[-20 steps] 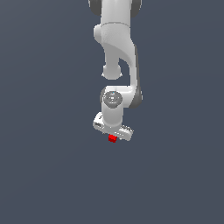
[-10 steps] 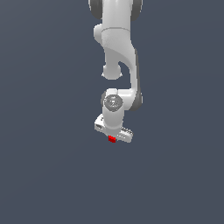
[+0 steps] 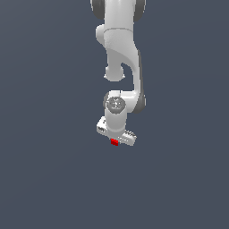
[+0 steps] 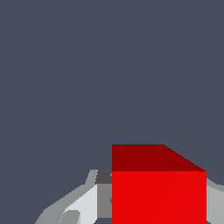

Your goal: Pick up the red cube and move it to a goal position.

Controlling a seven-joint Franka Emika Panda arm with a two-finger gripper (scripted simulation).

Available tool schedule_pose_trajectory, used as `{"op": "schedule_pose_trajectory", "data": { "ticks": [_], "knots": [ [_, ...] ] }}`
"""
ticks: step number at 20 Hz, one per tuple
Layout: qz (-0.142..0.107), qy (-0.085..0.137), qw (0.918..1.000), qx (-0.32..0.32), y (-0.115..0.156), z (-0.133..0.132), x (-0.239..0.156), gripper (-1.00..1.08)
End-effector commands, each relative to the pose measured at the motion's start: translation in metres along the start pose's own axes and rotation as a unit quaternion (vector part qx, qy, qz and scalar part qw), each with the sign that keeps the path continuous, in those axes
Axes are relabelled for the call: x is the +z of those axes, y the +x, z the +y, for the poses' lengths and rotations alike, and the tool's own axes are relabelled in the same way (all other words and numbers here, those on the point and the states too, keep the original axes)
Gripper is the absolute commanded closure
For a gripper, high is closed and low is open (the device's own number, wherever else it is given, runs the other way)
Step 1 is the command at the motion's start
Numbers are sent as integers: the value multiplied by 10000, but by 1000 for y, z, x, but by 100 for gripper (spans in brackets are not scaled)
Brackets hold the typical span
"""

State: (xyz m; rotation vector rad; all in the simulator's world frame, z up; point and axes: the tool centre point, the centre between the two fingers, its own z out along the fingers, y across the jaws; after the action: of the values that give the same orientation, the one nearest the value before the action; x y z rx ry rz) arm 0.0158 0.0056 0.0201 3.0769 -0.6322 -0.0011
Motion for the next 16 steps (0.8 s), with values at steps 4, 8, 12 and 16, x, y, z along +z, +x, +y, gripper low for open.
{"op": "schedule_pose_trajectory", "data": {
  "ticks": [4, 8, 12, 16],
  "knots": [
    [3, 1, 10000, -1, -6, 1, -4, 108],
    [3, 1, 10000, -1, -16, 3, -11, 108],
    [3, 1, 10000, -1, -32, 6, -21, 108],
    [2, 5, 10000, 0, -52, 10, -35, 108]
  ]
}}
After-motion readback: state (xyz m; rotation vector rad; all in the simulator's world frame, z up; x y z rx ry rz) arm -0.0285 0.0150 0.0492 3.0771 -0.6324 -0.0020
